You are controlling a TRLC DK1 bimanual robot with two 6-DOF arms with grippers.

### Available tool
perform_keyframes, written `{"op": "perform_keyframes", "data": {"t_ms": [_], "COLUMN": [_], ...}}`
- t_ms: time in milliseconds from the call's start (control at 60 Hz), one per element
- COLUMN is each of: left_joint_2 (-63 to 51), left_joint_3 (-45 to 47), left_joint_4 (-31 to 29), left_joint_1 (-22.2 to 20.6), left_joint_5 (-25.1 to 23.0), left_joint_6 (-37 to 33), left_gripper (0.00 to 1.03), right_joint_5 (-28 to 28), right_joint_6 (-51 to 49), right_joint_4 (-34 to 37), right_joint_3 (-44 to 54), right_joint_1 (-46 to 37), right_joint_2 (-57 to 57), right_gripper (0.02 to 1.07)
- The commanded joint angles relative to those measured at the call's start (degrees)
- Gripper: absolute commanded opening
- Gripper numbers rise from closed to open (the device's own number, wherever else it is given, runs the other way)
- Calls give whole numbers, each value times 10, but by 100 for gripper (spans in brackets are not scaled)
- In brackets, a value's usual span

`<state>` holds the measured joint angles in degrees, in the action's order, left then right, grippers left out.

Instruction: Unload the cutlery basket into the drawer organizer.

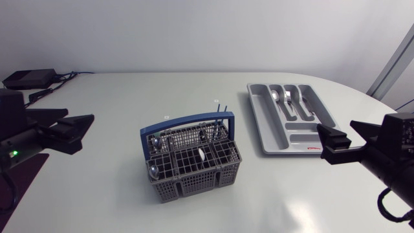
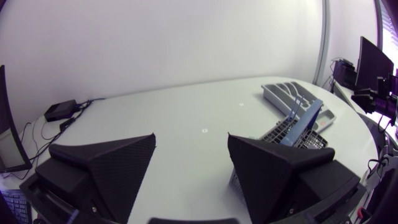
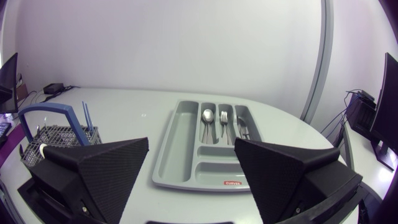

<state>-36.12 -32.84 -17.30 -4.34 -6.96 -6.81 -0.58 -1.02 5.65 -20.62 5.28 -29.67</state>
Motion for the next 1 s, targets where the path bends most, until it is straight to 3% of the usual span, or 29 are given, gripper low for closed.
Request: {"op": "perform_keyframes", "data": {"t_ms": [0, 117, 217, 433, 533, 683, 767, 983], "left_joint_2": [-56, -117, -157, -178, -193, -245, -285, -322], "left_joint_3": [-39, -64, -72, -77, -75, -75, -79, -85], "left_joint_4": [-29, -58, -75, -159, -201, -200, -184, -145], "left_joint_1": [-8, -25, -29, -53, -71, -83, -82, -84], "left_joint_5": [3, 4, 0, -89, -123, -140, -142, -153], "left_joint_6": [-39, -170, -209, -291, -334, -357, -372, -381], "left_gripper": [82, 82, 82, 81, 71, 51, 45, 44], "right_joint_5": [-7, -5, 14, 101, 115, 119, 119, 107], "right_joint_6": [8, -18, -52, -156, -183, -160, -152, -145], "right_joint_4": [29, 67, 82, 171, 148, 108, 83, 32], "right_joint_3": [-34, -67, -80, -118, -108, -111, -111, -122], "right_joint_1": [11, 25, 37, 49, 70, 108, 127, 160], "right_joint_2": [-43, -92, -118, -197, -217, -251, -271, -357], "right_gripper": [102, 102, 102, 101, 86, 43, 30, 25]}}
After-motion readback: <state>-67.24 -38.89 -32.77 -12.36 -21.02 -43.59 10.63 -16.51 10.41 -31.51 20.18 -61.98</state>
